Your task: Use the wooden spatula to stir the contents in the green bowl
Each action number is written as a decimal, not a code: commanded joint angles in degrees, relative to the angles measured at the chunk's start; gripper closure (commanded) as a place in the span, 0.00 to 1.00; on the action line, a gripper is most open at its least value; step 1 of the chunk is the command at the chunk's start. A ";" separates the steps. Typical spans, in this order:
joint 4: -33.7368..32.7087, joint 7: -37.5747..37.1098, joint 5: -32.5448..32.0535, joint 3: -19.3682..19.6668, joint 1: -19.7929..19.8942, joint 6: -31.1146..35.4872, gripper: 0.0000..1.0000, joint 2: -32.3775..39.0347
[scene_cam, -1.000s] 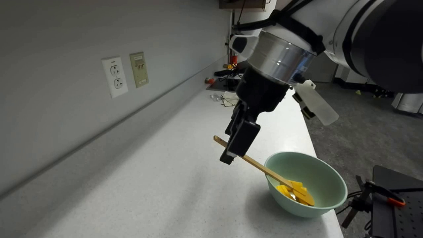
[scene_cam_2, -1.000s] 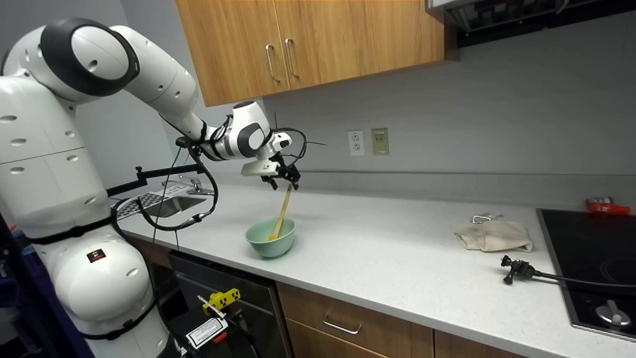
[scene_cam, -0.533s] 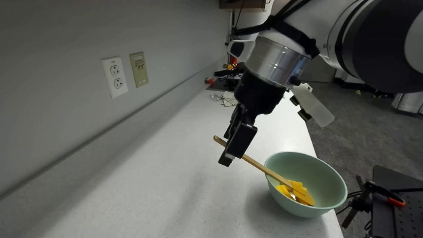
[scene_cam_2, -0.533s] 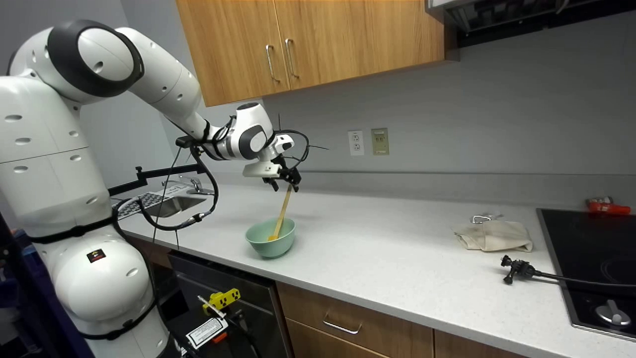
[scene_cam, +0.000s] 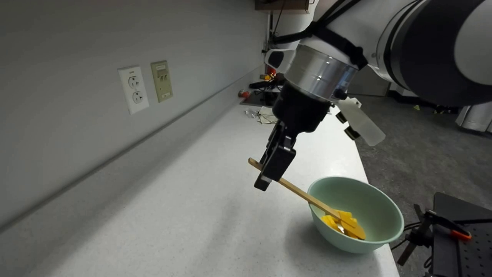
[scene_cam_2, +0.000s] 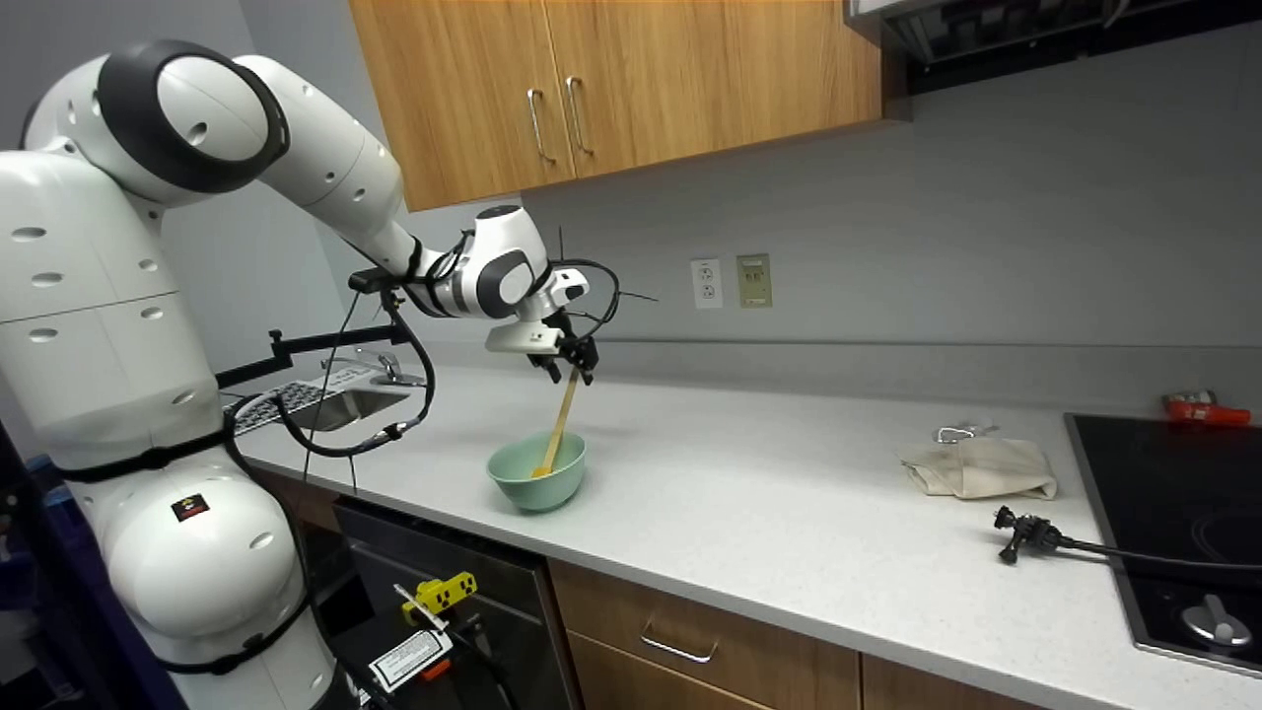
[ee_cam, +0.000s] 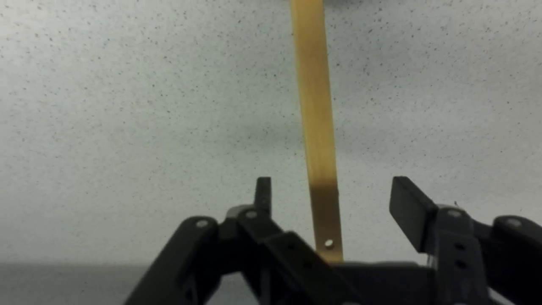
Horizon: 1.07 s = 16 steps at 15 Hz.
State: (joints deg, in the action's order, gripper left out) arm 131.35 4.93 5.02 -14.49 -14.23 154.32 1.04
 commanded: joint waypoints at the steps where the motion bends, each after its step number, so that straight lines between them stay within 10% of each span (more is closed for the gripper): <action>1: -1.04 2.55 2.19 0.12 0.26 0.54 0.58 0.88; 7: -0.82 2.50 1.66 0.16 0.26 0.36 1.00 0.64; 16: 3.19 -2.06 -7.23 0.68 0.35 5.62 0.96 -3.98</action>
State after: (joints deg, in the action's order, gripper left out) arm 131.77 4.73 0.35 -14.00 -14.12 155.54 -0.02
